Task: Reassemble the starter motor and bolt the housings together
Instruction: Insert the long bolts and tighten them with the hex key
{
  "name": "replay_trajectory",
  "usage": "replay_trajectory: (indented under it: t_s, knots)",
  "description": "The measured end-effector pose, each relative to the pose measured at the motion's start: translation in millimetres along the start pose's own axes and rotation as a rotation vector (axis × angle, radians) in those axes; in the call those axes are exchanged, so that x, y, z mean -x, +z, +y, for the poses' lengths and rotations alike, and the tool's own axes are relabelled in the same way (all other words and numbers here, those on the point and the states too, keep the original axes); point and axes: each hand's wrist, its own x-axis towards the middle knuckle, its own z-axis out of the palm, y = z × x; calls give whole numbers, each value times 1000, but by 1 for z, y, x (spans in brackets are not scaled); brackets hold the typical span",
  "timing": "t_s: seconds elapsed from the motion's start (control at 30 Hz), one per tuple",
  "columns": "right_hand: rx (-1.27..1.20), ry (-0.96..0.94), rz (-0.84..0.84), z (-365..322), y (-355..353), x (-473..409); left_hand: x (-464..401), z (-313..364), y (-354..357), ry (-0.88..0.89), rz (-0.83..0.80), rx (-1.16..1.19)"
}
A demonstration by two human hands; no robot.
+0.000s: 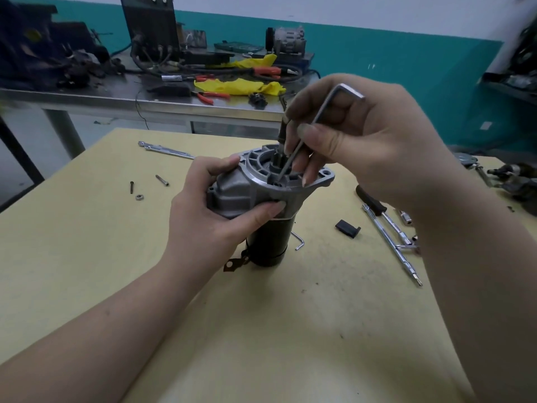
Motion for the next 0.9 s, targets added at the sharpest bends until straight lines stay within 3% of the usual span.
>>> replay_trajectory:
  t_s: [0.3, 0.47, 0.7, 0.9]
  knots:
    - [131, -17, 69, -1, 17, -1, -1, -4, -2, 16, -11, -11]
    - [89, -19, 168, 3, 25, -1, -1, -5, -9, 39, -98, -82]
    - [300, -243, 180, 10, 26, 0, -2, -4, -7, 42, -138, -126]
    - [383, -331, 388, -5, 30, -7, -2, -1, -4, 52, -137, -161]
